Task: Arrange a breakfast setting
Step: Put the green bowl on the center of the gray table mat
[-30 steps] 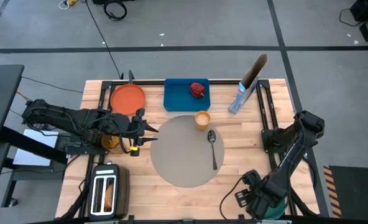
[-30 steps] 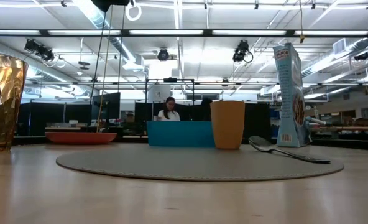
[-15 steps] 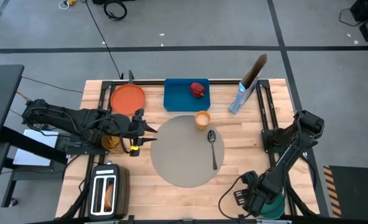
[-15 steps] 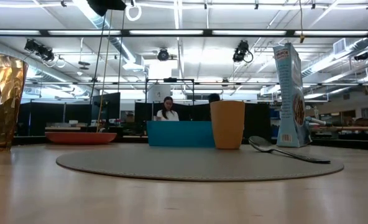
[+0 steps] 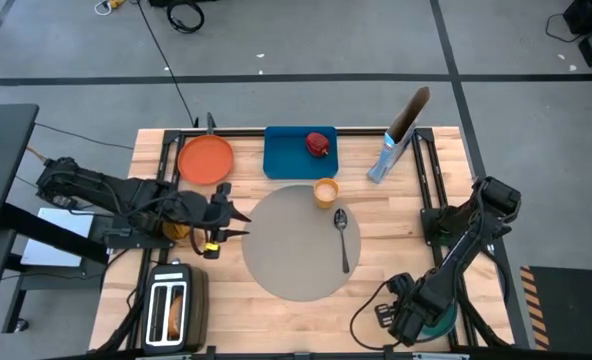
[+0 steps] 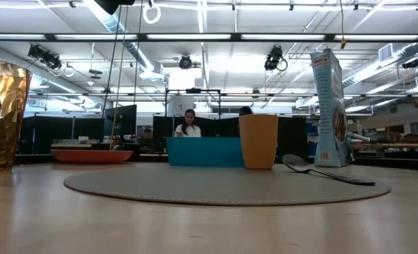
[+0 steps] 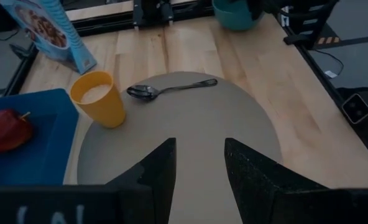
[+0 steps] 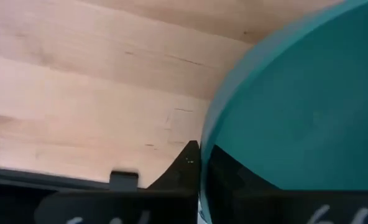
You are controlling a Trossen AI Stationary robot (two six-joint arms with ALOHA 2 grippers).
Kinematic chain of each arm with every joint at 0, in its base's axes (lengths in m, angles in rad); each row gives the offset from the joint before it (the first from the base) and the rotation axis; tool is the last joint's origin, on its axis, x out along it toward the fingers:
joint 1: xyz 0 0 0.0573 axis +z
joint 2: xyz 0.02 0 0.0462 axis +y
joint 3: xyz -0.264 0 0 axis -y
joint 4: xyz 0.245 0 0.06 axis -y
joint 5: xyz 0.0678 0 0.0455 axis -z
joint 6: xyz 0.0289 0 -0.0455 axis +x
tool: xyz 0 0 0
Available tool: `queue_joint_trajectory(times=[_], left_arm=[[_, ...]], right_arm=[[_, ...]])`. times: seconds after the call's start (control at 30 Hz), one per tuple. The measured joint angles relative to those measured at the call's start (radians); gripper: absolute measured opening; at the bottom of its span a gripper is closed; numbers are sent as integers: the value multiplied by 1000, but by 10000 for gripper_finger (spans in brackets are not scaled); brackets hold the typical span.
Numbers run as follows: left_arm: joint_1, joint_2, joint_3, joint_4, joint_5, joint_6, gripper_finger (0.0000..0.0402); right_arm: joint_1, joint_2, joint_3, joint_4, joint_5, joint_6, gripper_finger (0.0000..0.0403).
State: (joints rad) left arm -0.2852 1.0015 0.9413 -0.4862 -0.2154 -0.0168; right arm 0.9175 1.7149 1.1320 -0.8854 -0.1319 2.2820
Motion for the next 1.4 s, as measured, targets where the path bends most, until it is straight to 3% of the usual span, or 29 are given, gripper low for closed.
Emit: queue_joint_trajectory(times=[0.17, 0.4, 0.77, 0.9, 1.2, 1.4], left_arm=[[3, 0, 0, 1, 0, 2, 144], [33, 0, 0, -6, -1, 3, 144], [126, -3, 0, -7, -1, 29, 144], [154, -3, 0, -6, -1, 44, 144], [160, -3, 0, 8, -1, 55, 144], [160, -3, 0, 36, -1, 55, 144]], right_arm=[[-51, 0, 113, -124, 28, -157, 15], [-155, 0, 286, -230, 156, -562, 12], [-268, 2, 328, -128, 196, -1119, 12], [-285, 2, 328, -53, 218, -1426, 12], [-338, 2, 308, 38, 213, -2344, 12], [-442, 2, 272, 44, 197, -2661, 12]])
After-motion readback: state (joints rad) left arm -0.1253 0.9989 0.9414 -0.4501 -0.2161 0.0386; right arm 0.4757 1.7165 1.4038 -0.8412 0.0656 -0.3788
